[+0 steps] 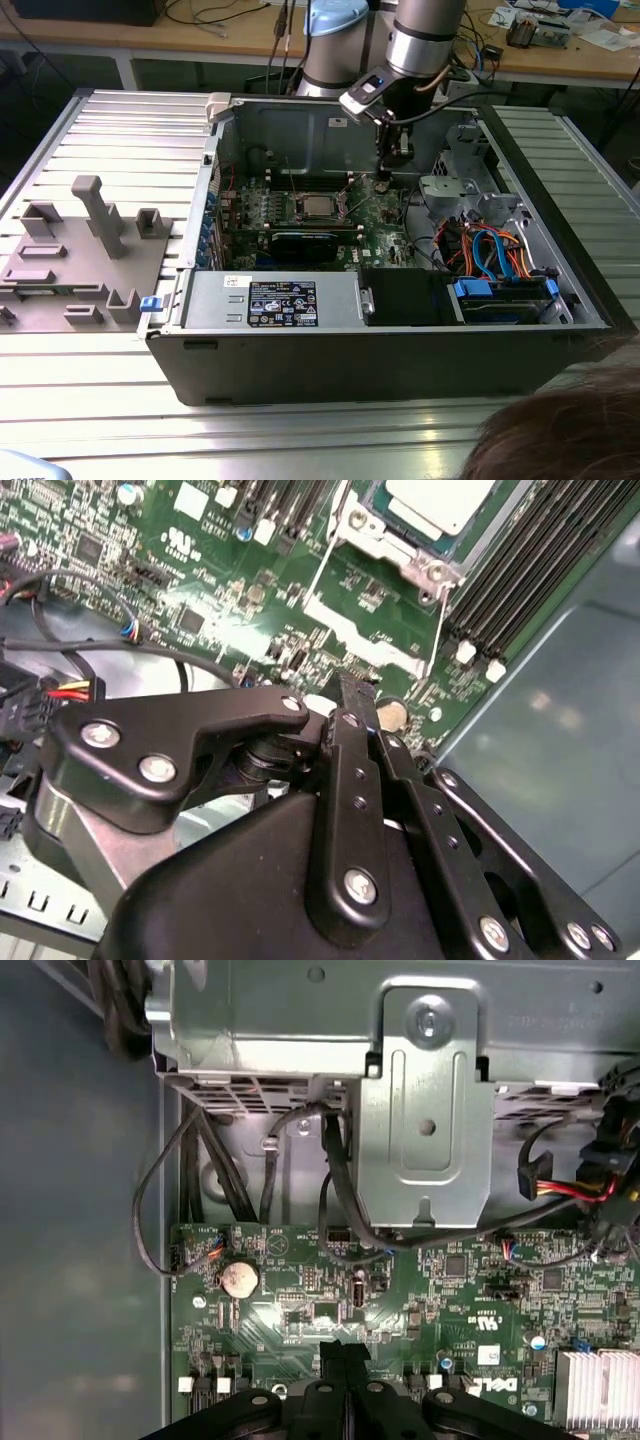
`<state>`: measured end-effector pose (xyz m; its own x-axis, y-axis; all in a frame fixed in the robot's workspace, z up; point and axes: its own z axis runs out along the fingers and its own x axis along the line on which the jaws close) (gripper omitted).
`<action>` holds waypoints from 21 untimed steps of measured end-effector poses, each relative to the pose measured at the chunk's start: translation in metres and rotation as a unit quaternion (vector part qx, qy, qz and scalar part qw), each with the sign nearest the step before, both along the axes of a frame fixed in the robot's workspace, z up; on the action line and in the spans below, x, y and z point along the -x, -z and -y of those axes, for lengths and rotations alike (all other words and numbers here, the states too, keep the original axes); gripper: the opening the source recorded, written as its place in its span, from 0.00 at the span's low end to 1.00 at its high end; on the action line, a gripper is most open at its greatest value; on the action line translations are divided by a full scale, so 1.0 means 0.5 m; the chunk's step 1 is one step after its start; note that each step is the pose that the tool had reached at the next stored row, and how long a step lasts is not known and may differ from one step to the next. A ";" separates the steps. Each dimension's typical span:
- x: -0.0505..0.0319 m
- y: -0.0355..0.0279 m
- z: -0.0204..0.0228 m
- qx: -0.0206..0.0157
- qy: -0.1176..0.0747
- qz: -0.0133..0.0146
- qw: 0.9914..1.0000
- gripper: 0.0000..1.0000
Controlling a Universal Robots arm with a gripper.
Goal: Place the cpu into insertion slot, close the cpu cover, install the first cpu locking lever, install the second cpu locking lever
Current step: 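Close the cpu cover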
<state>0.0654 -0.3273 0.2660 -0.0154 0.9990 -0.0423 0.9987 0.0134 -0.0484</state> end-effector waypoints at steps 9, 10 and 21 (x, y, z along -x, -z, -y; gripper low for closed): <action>0.025 0.002 0.0000 0.000 0.000 0.000 1.000 0.11; 0.029 0.002 0.0000 0.000 0.000 0.000 1.000 0.11; 0.060 0.004 0.0000 -0.003 0.000 0.000 1.000 0.11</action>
